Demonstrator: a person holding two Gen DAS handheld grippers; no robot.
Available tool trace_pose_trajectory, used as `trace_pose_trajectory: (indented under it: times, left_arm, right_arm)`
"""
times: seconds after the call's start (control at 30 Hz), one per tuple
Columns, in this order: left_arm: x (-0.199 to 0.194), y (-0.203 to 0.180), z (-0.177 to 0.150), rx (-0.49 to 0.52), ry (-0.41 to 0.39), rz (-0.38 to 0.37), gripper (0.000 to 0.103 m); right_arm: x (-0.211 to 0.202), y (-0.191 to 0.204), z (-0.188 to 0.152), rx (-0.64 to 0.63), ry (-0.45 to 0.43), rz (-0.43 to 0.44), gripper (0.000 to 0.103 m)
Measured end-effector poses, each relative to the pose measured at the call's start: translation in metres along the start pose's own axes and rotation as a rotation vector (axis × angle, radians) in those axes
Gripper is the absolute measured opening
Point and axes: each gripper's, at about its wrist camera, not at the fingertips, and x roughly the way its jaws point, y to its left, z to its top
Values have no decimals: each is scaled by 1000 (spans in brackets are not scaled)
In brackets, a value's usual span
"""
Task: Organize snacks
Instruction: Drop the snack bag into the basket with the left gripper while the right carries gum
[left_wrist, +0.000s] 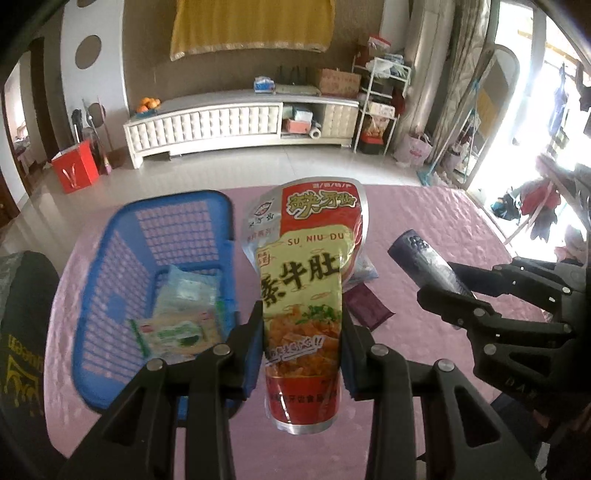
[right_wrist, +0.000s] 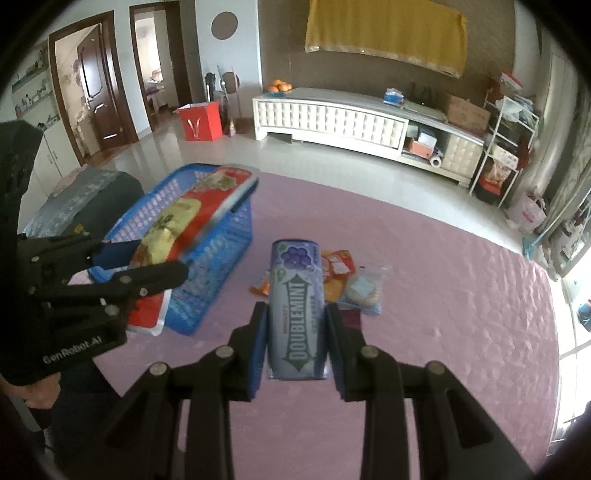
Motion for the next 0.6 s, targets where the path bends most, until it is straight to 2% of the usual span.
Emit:
trace_pose_trajectory:
  times: [0.3,0.6]
  left_arm:
    - [-39,54,-4,-33,-52,52,33]
    - [-47,113,-14,-97,-60,69,33]
  right_arm:
    - [5,40,20,-34,-6,10,35]
    - [30,91,38,-124,13,32,35]
